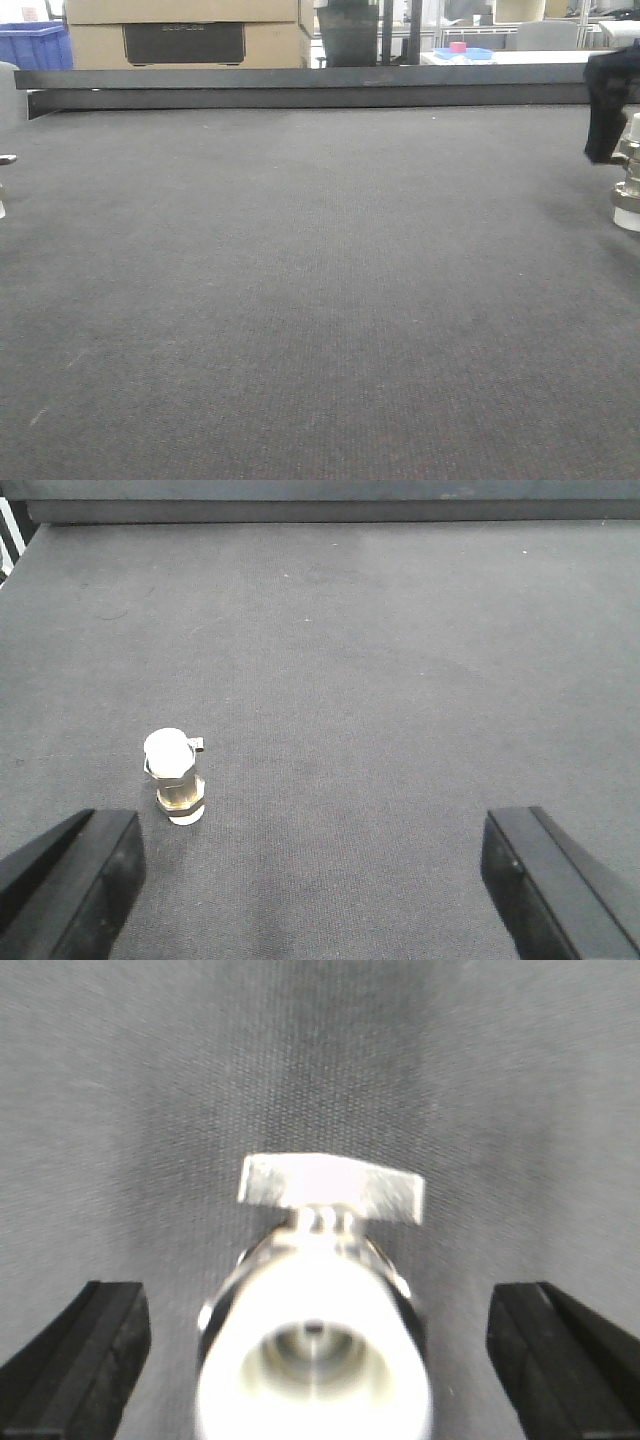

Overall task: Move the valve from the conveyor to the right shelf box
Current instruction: 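Lower the left gripper onto the second silver valve and close it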

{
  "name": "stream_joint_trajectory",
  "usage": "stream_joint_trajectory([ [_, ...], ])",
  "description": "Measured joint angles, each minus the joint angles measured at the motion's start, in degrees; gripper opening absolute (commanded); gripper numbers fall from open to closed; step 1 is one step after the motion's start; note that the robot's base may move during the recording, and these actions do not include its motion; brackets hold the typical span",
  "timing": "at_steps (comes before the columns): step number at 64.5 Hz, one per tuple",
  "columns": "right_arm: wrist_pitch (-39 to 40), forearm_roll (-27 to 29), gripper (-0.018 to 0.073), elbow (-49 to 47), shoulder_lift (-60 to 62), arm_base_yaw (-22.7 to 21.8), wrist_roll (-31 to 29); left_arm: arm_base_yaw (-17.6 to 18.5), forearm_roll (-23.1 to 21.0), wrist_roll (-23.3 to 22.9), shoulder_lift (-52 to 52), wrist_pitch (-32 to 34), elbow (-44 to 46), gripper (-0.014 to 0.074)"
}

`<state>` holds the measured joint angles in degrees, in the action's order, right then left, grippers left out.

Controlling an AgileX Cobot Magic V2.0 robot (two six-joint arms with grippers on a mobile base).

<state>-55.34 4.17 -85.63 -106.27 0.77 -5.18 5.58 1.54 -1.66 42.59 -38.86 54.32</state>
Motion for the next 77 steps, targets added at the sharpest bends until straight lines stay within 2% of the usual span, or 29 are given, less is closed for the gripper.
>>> stream_joint_trajectory([
  [4,0.12,0.0,0.048,0.0,-0.88,0.0,-0.23,0.0,0.0,0.0,0.0,0.0,0.0,0.0589],
  [8,0.22,0.0,0.0368,0.0,-1.28,0.0,-0.34,0.0,0.0,0.0,0.0,0.0,0.0,0.0589],
  [20,0.35,0.0,-0.0164,0.0,-1.41,0.0,-0.34,0.0,0.0,0.0,1.0,-2.24,0.84,0.0589],
  [39,-0.02,0.0,-0.0154,0.13,-0.3,0.0,-0.48,-0.16,0.0,0.0,11.83,-14.78,12.32,0.0589],
  [45,-0.15,0.0,-0.0154,1.4,2.31,0.0,-0.48,-2.74,-0.11,0.0,17.63,-19.73,17.7,0.0589],
  [47,-0.15,0.13,-0.0154,2.29,3.74,0.0,-0.48,-4.65,-0.44,0.18,20.63,-22.01,20.55,0.0589],
  [55,1.08,1.47,-0.0154,7.23,10.06,0.0,-0.48,-11.32,-4.83,5.54,29.78,-26.77,28.79,0.0589],
  [59,1.79,2.19,-0.0154,9.6,12.82,0.0,-0.48,-13.29,-5.93,8.08,34.13,-28.09,31.97,0.0589],
  [67,2.64,3.24,-0.0154,13.87,18.4,0.0,-0.48,-15.36,-5.2,12.05,42.08,-30.02,38.15,0.0589],
  [77,2.72,3.33,-0.0154,16.45,23.76,0.0,-0.48,-15.6,-2.58,13.04,52.2,-31.03,44.88,0.0589],
])
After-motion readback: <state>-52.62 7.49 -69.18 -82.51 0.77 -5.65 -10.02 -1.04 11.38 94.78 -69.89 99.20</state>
